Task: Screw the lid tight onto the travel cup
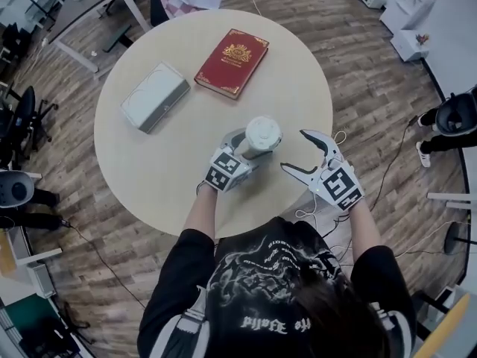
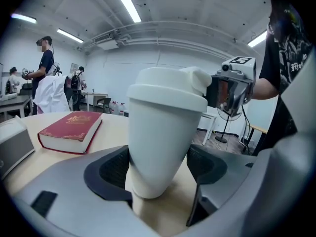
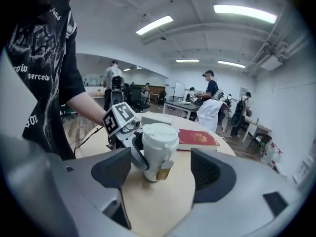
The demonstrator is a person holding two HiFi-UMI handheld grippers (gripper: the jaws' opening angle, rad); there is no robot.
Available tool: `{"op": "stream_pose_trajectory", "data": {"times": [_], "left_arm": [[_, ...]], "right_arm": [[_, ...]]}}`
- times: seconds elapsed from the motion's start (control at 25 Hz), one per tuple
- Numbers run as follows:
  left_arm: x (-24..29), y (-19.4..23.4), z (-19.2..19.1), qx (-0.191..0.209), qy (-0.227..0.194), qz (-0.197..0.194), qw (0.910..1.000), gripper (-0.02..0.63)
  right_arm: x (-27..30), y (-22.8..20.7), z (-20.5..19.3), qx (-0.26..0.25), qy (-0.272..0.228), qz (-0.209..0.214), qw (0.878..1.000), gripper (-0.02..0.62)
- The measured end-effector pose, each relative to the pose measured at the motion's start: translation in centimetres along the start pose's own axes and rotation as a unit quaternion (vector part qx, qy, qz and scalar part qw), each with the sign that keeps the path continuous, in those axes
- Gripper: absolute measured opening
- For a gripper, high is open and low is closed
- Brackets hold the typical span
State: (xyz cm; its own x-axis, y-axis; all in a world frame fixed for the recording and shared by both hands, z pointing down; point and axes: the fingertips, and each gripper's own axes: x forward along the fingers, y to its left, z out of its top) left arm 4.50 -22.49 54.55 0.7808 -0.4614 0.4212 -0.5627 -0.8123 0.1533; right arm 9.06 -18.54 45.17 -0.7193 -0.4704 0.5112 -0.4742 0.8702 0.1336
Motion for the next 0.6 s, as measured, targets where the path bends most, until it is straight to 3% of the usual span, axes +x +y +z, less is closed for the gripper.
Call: {"op": "stream_pose_trajectory", "data": {"times": [0.16,0.28,0.44,0.6], "left_arm": [[-0.1,0.0,0.0,0.002,0.008,-0.003,1.0,0.382],[-0.1,0.1,0.0,0.003,0.011,-0.003,0.9999,0.382],[-0.2,-0.1,0.1,0.003,0.02,-0.004,0.9998,0.382],[-0.3,-0.1,0.1,0.008,0.042,-0.011,0.999,0.38]], "right_arm": [[1.7,-0.9,2.1,-0.082,0.025,0.066,0.994,0.383],[3.1,-0.5,3.6,-0.163,0.053,0.129,0.977,0.388],[4.6,-0.2,4.2,-0.269,0.109,0.197,0.936,0.405],[5.7,0.0,3.7,-0.35,0.178,0.266,0.88,0.405]]}}
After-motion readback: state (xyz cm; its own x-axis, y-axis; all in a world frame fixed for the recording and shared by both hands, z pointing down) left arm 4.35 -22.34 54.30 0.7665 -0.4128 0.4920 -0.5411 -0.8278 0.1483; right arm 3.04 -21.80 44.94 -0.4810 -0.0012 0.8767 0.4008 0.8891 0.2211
